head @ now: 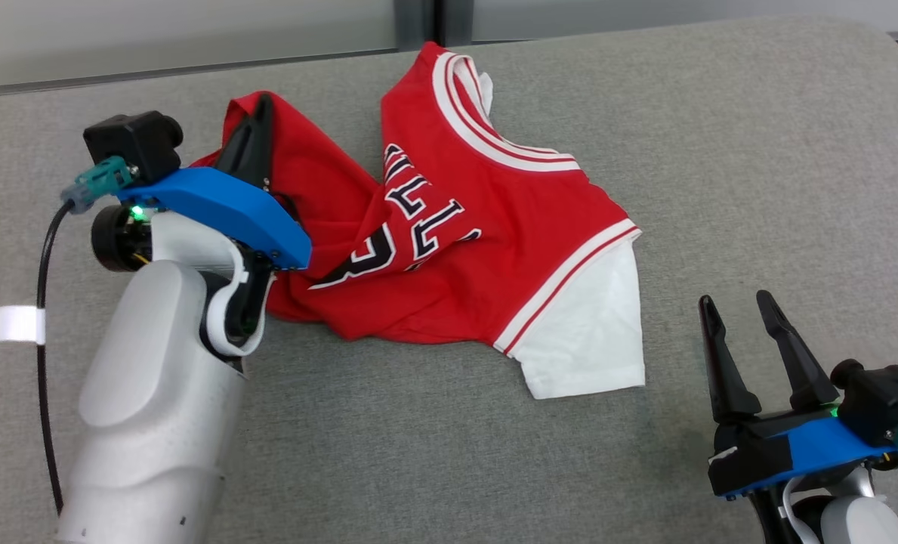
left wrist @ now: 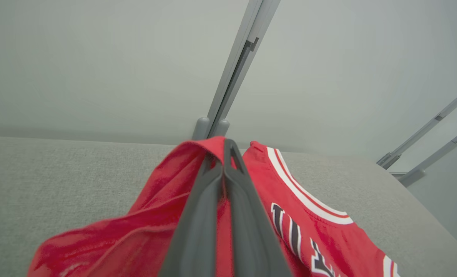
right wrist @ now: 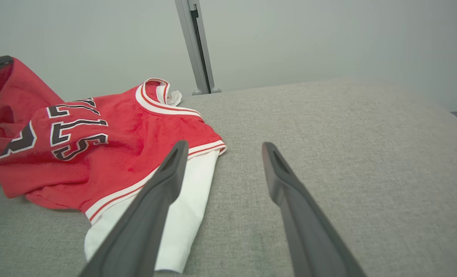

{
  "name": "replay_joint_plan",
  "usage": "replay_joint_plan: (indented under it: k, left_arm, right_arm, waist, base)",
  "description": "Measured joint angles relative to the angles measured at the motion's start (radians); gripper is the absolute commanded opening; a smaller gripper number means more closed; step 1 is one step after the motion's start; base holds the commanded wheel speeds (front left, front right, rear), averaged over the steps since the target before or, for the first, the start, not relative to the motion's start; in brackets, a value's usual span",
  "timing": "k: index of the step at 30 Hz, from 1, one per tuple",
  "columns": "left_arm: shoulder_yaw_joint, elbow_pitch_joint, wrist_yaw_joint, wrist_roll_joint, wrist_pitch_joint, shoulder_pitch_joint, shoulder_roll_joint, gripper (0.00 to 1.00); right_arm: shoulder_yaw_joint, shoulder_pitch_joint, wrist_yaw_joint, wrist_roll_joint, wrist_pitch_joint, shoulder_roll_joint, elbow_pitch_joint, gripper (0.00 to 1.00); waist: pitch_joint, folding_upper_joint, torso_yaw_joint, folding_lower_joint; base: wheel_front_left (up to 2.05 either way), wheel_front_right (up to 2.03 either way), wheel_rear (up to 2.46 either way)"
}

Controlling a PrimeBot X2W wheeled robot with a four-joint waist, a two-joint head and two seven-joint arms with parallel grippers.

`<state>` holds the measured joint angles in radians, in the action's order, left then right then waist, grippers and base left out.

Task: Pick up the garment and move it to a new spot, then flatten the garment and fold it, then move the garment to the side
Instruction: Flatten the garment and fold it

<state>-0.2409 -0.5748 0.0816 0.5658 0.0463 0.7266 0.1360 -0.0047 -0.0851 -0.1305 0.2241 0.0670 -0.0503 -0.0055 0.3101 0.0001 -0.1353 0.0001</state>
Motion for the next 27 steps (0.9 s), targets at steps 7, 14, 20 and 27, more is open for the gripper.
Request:
replay_joint_plan:
  k: [7,14,20,27]
  left_arm:
    - [-0.047,0.274,0.011,0.064,-0.007,-0.142,-0.055,0.00]
    - [-0.121,0.628,-0.060,0.111,0.088,-0.342,-0.070,0.00]
    - [-0.169,0.869,-0.124,0.113,0.175,-0.445,-0.062,0.00]
    - [-0.156,0.924,-0.156,0.116,0.230,-0.427,-0.047,0.00]
  right_arm:
    - [-0.022,-0.001,0.000,-0.012,-0.013,0.000,-0.008,1.00]
    - [-0.036,0.013,0.000,-0.013,-0.027,0.000,-0.018,1.00]
    - [-0.036,0.022,0.000,-0.003,-0.030,0.000,-0.019,1.00]
    - [-0.037,0.026,0.000,0.008,-0.022,0.000,-0.015,1.00]
  waist:
    - [-0.034,0.0000,0.076,0.0000]
    - [-0.090,0.0000,0.145,-0.0001]
    - [-0.115,0.0000,0.160,-0.0002]
    - [-0.101,0.0000,0.129,-0.0002]
  base:
    - [0.00,0.00,0.00]
    - [0.00,0.00,0.00]
    - [0.00,0.00,0.00]
    - [0.00,0.00,0.00]
